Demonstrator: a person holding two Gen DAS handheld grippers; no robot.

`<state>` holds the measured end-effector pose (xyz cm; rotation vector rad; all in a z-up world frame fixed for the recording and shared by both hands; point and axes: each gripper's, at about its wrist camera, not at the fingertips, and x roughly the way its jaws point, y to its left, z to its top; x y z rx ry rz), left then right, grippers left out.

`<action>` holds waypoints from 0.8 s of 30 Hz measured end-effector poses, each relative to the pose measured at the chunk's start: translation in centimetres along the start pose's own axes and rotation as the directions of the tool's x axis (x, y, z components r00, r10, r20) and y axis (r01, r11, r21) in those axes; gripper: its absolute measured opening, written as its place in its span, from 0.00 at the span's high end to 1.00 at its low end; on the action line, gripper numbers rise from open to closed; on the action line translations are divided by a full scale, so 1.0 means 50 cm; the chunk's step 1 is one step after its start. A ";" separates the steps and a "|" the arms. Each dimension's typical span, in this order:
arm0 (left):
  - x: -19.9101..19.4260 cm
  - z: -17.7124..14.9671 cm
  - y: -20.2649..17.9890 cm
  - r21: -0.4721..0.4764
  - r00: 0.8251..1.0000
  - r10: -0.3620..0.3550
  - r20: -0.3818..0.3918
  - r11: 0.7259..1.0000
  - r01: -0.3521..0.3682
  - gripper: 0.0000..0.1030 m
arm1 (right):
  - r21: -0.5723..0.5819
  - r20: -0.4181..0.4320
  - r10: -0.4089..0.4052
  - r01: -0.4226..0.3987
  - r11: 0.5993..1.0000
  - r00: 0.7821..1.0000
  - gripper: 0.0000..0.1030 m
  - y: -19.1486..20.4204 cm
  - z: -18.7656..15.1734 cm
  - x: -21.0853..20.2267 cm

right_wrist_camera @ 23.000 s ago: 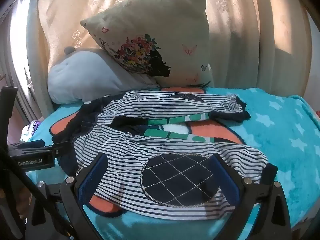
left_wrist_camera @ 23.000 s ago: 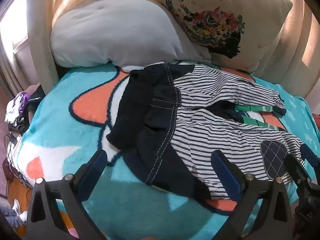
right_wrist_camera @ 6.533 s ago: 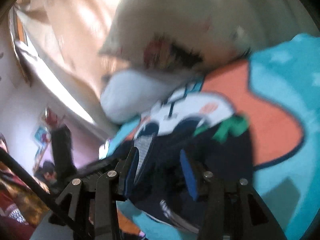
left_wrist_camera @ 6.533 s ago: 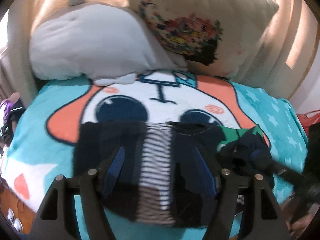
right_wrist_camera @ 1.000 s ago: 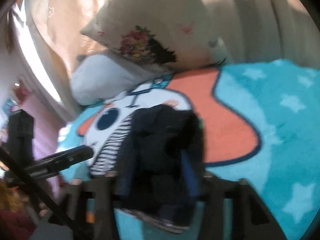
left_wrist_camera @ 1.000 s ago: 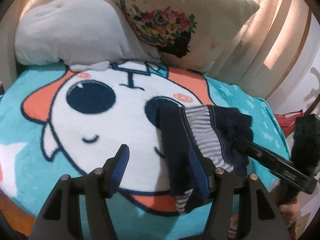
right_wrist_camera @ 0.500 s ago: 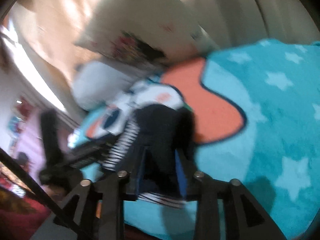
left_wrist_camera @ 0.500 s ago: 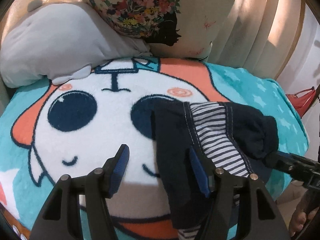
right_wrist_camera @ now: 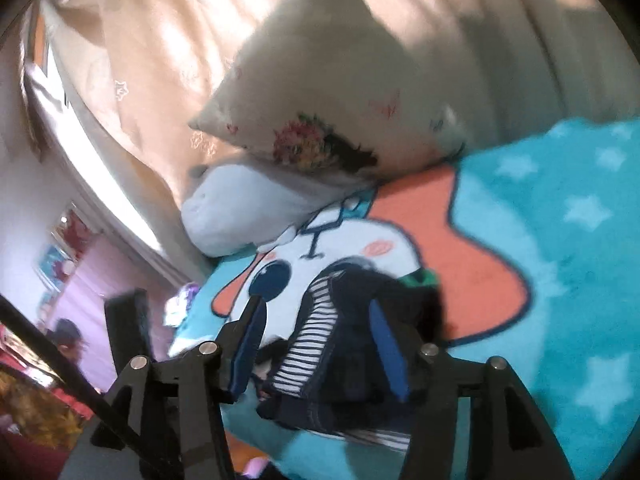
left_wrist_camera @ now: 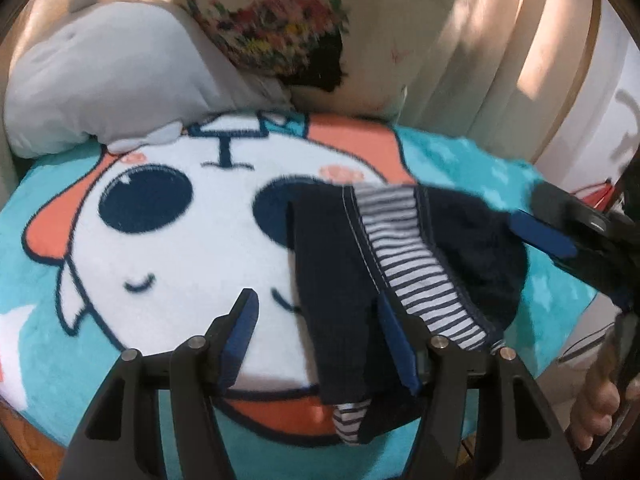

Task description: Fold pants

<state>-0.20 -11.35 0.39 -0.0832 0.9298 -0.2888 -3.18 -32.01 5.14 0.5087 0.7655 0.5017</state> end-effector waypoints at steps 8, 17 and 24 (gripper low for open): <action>-0.011 0.005 0.035 -0.062 0.999 -0.054 -0.009 0.997 0.053 0.30 | 0.171 -0.032 -0.116 0.119 0.978 0.993 0.42 -0.116 -0.020 0.081; -0.062 0.010 0.078 -0.123 0.989 0.130 0.072 0.985 -0.121 0.21 | 0.169 0.101 -0.154 0.136 0.976 0.983 0.30 -0.100 -0.037 -0.017; -0.079 -0.005 0.070 -0.082 0.943 0.309 0.120 0.950 -0.301 0.20 | 0.079 0.104 -0.305 0.298 0.951 0.947 0.28 -0.063 -0.087 -0.019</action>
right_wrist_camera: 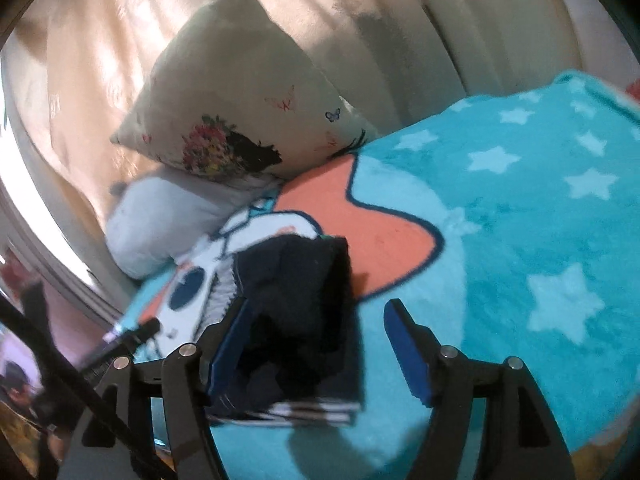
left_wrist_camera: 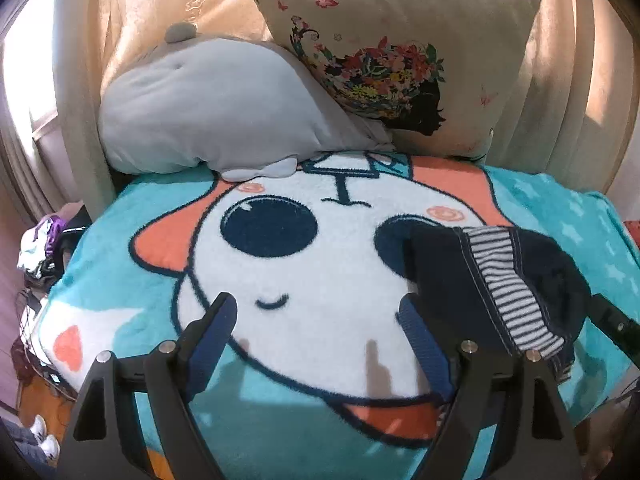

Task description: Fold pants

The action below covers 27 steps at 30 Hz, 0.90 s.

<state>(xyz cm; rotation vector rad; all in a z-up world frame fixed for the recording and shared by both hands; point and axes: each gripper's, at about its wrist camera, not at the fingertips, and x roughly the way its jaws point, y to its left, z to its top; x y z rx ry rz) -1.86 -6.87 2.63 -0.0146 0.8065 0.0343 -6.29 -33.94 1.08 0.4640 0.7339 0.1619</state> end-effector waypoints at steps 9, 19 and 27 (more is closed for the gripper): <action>-0.017 -0.029 -0.024 0.051 0.999 -0.024 -0.037 0.998 0.026 0.20 | -0.089 -0.024 -0.055 0.053 0.995 0.998 0.25 0.041 -0.045 -0.011; -0.015 -0.053 -0.046 0.076 0.994 -0.057 -0.091 0.995 0.064 0.20 | -0.142 -0.038 -0.098 0.092 0.986 0.994 0.22 0.059 -0.075 -0.019; -0.005 -0.060 -0.052 0.085 0.993 -0.045 -0.108 0.995 0.054 0.20 | -0.131 -0.055 -0.125 0.117 0.985 0.991 0.22 0.040 -0.078 -0.012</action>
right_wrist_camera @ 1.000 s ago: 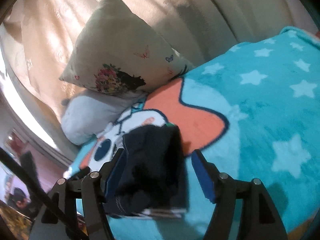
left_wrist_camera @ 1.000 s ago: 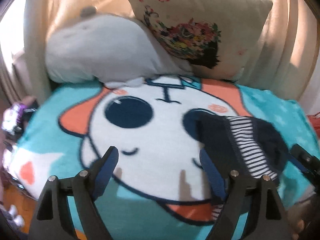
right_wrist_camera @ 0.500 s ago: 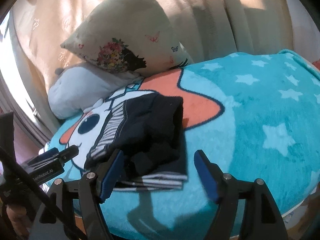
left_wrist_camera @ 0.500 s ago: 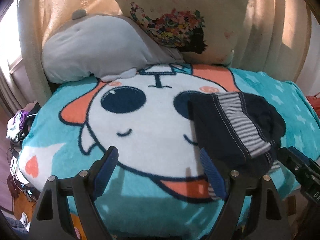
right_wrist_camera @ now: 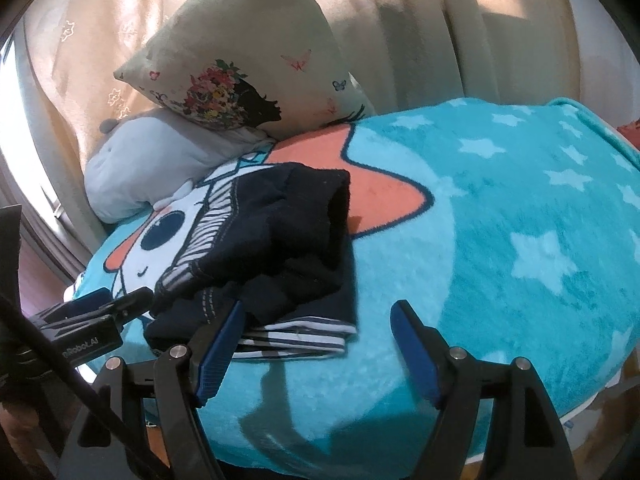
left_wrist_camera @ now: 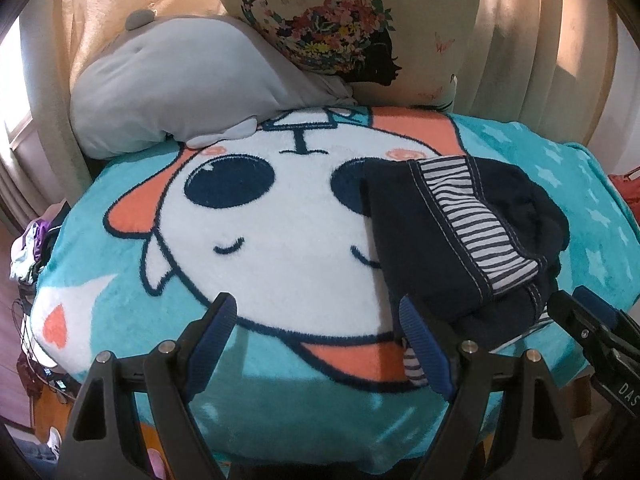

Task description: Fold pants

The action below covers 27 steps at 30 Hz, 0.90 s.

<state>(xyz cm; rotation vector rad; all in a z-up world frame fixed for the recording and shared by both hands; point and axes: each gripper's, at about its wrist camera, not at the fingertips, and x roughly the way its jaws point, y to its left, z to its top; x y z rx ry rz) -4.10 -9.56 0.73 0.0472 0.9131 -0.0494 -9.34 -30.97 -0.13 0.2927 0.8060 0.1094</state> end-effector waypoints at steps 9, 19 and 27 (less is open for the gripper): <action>0.007 -0.002 -0.002 0.003 1.000 0.014 -0.011 1.000 -0.014 0.20 | 0.013 -0.021 -0.003 0.003 1.000 1.000 0.21 -0.010 0.002 0.014; 0.007 0.002 0.013 -0.034 1.000 -0.020 -0.002 0.999 0.020 0.20 | 0.017 -0.037 -0.003 0.003 1.000 0.999 0.21 -0.014 0.002 0.021; 0.061 0.055 0.069 -0.197 0.956 -0.293 -0.029 0.939 0.282 0.19 | 0.113 0.033 0.114 -0.117 0.987 0.993 0.17 -0.074 0.056 -0.002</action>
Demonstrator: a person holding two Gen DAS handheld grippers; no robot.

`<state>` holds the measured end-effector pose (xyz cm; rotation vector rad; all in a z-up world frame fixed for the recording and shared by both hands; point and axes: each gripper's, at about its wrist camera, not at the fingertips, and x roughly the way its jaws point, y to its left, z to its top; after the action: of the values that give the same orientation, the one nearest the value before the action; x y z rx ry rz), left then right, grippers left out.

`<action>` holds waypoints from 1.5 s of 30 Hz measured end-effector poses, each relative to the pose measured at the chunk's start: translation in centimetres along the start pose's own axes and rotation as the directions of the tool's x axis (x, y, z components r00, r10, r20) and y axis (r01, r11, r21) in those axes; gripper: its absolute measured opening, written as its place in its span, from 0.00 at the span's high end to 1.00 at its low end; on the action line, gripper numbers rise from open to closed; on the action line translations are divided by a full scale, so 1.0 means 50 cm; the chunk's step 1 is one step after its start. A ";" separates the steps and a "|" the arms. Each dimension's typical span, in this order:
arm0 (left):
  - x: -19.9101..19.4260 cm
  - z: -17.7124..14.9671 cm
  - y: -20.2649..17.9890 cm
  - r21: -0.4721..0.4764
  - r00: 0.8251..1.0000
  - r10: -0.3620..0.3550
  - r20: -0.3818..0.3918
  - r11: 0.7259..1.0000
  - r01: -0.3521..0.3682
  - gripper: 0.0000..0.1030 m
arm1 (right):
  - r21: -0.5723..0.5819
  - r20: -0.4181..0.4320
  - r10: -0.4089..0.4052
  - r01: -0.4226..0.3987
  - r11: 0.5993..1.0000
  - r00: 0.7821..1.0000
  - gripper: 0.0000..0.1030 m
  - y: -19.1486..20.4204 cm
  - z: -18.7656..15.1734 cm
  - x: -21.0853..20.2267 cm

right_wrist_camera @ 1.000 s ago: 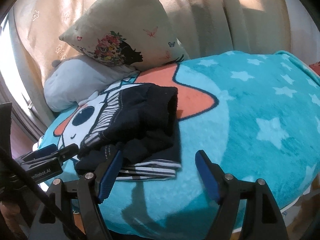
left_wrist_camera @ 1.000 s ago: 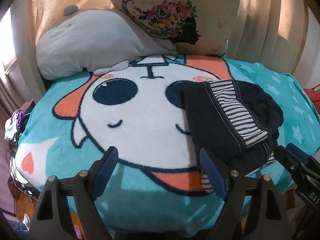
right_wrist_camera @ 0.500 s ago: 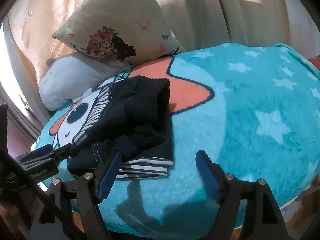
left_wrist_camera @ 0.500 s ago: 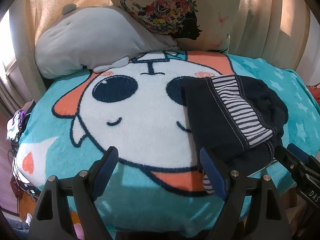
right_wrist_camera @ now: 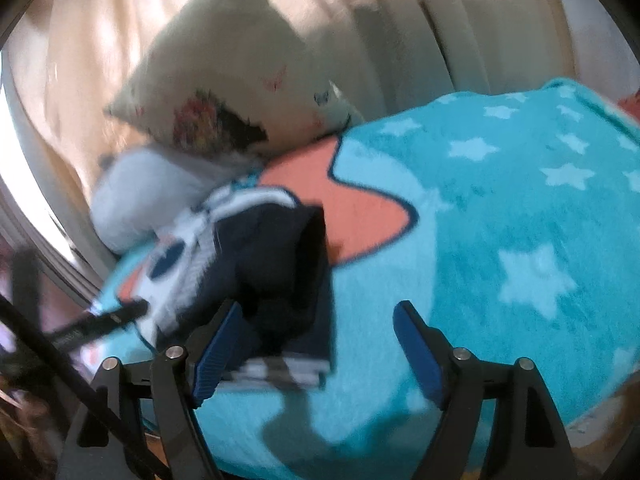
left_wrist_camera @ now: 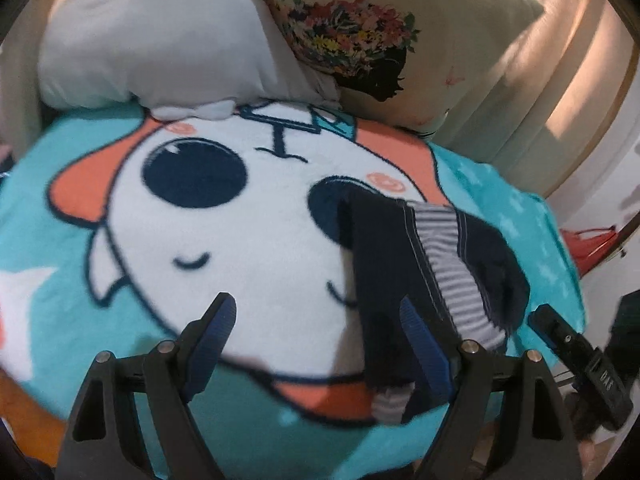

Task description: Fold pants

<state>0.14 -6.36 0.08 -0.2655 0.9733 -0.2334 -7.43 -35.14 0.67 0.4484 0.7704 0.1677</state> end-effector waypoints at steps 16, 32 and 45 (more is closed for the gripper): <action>0.100 0.045 -0.023 -0.004 0.983 -0.174 -0.060 0.985 0.174 0.19 | 0.189 -0.131 0.303 -0.277 0.942 0.944 0.15 -0.040 0.058 0.140; 0.018 0.021 -0.035 0.058 0.997 -0.071 0.022 0.996 0.069 0.44 | 0.082 -0.057 0.053 -0.048 0.995 0.997 0.30 0.000 0.063 0.081; 0.042 -0.042 -0.105 0.149 0.996 -0.088 0.021 0.985 0.084 0.43 | 0.361 -0.082 0.481 -0.424 0.831 0.873 0.38 -0.017 0.108 0.214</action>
<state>-0.86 -12.21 -0.99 -0.1747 0.9134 -0.3789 3.95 -34.40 -3.08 0.9524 0.8526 0.5351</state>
